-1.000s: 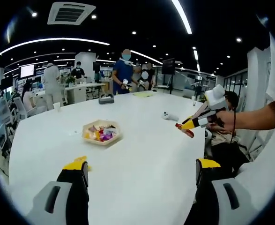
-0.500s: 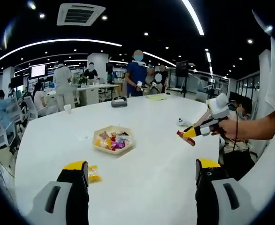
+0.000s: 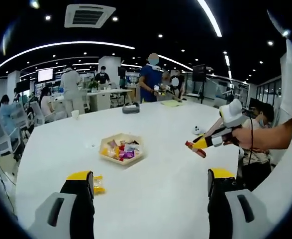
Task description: Place the target food into the container with the food tongs after gripping and lifting it, then release it inside without dropping or visibly crushing the food.
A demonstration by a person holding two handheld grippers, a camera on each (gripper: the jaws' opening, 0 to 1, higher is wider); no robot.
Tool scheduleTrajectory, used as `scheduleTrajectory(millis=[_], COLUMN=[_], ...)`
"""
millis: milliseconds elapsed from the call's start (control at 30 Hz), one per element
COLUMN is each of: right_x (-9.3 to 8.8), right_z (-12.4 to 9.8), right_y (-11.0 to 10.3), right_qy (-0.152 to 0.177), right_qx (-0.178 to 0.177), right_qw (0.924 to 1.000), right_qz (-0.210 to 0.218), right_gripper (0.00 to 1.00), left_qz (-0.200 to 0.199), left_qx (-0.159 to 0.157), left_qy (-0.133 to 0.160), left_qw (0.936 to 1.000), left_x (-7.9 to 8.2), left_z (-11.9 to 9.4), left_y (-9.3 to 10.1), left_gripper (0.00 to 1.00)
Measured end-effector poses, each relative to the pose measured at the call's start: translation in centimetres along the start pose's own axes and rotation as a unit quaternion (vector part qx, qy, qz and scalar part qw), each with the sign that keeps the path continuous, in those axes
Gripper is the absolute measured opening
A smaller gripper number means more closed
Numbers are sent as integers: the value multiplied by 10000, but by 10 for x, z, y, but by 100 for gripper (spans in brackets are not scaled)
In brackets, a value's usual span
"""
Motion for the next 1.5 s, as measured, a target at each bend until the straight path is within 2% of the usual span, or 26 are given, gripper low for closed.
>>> scheduleTrajectory(millis=[67, 167, 300, 433, 533, 633, 767, 833, 1000, 1067, 1200, 1333, 1433, 1500], right_x=[2, 6, 15, 17, 21, 26, 38, 44, 57, 65, 69, 86, 98, 101], right_z=[0, 2, 4, 9, 12, 17, 28, 33, 42, 46, 50, 56, 63, 68], right_y=[0, 0, -3, -3, -4, 0, -1, 0, 2, 1, 4, 11, 13, 13], right_qy=[2, 20, 66, 31, -30, -77, 44, 62, 132, 321, 242, 320, 428, 415], right_qx=[31, 48, 91, 175, 215, 195, 390, 416, 513, 651, 654, 671, 750, 778], right_qw=[10000, 10000, 9999, 9998, 9994, 9993, 9989, 9987, 9978, 9972, 9969, 9957, 9952, 9944], right_qz=[-43, -62, -124, -111, -274, -325, -249, -282, -409, -167, -364, -556, -462, -589], right_gripper=[23, 23, 23, 23, 23, 23, 23, 23, 23, 23, 23, 23, 23, 23], left_qz=[-106, 24, -52, -17, -65, -78, -43, -218, -169, -175, -247, -230, -231, -207], left_qx=[-41, 20, 53, 127, 145, 198, 291, 373, 313, 326, 382, 356, 422, 434], left_qy=[39, 22, 44, 76, 117, 53, 105, 134, 60, 89, 148, 184, 144, 213], left_qw=[9999, 10000, 10000, 9999, 9998, 9998, 9995, 9990, 9993, 9993, 9989, 9989, 9987, 9986], left_x=[0, -2, -2, -2, -3, -3, -6, -9, -10, -9, -9, -7, -3, -1], left_z=[-2, -4, -6, -10, -13, -16, -19, -19, -18, -18, -16, -12, -15, -17], left_y=[2, 3, 0, -1, -3, -5, -8, -9, -3, -4, -3, -1, -3, -2], left_gripper=[96, 96, 96, 96, 96, 96, 95, 95, 95, 95, 95, 95, 95, 95])
Point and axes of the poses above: the point that each gripper's makers call its tool centre point, and the gripper's own axes: z roughly forward along the fingers, y roughly to its right, x roughly out of its top, the point moved 4 cm from there along -z, roughly backward along the fingers, and after that the axes turned 7 degrees about -z, right-handed, at the moved point
